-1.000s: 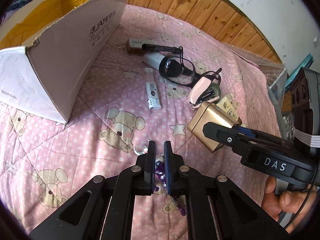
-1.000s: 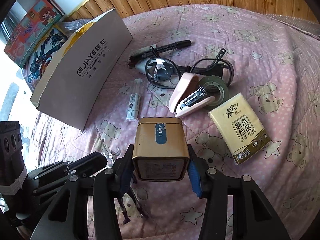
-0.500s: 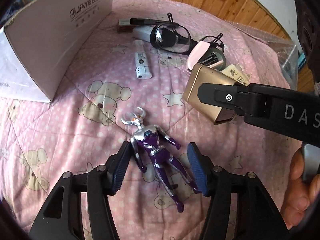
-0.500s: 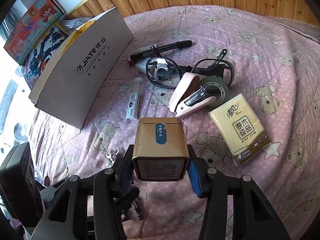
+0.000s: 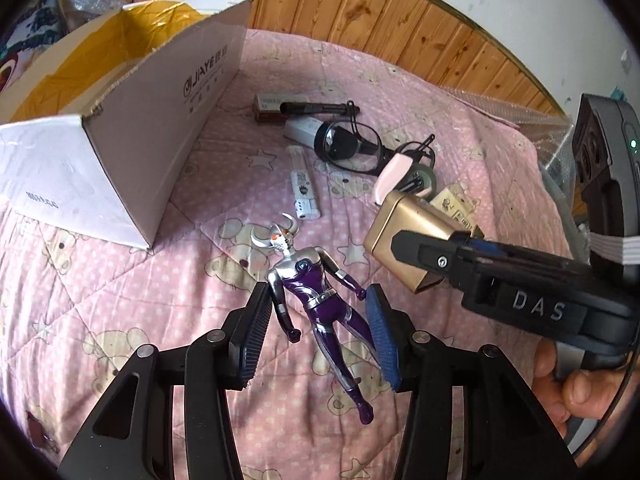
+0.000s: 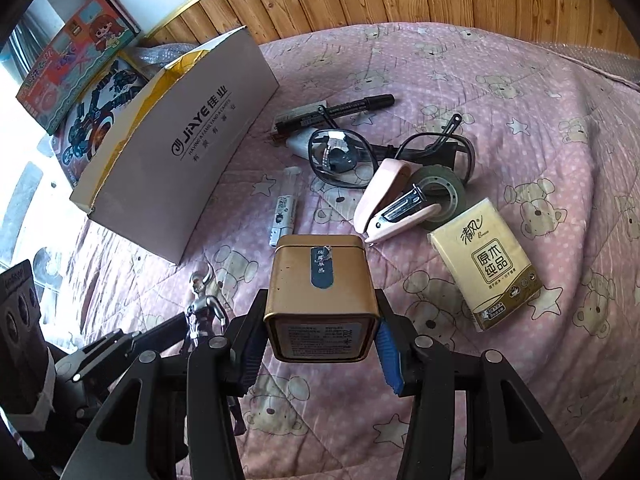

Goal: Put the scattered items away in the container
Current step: 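Carry the figure and the gold tin over the white cardboard box with both tools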

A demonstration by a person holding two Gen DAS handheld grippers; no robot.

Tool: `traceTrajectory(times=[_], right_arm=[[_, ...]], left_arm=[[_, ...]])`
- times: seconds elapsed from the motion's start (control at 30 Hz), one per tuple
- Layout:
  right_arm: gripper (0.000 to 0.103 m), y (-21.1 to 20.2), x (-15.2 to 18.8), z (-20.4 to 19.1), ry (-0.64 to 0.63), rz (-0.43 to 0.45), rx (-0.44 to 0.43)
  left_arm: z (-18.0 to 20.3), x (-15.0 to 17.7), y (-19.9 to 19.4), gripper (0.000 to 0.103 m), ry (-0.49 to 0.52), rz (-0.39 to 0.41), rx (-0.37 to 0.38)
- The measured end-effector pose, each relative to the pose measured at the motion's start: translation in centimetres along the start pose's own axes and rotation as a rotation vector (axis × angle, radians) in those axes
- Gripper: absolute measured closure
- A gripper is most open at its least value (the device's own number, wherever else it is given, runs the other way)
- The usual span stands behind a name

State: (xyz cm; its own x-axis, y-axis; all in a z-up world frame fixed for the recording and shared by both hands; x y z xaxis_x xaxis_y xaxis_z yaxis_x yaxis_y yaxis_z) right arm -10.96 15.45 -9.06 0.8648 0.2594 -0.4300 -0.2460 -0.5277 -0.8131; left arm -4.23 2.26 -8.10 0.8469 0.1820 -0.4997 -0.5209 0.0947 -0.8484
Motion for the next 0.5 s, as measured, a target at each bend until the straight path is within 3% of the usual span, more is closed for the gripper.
traceTrajectory(times=[0.5], right_arm=[[0.053,-2.6,-2.4,-4.2,-0.038,0.067,-0.053]], left_arm=[[-1.7,-3.7,-4.6,0.054,0.069,0.073,-0.003]])
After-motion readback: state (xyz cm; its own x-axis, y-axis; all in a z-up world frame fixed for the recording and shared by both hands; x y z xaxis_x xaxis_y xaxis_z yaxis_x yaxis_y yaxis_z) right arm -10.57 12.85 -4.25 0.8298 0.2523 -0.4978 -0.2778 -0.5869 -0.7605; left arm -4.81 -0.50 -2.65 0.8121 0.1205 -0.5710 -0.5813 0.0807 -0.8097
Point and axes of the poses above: each gripper's, at about its wrist camera, not at the fingertips, and y roughly the way its jaws point, z to its right, x to its underside, the point moved 7 cm from there along y, roughly the way its jaws point, and after that the axes turned 7 degrees about -x, right-handed, at the moved point
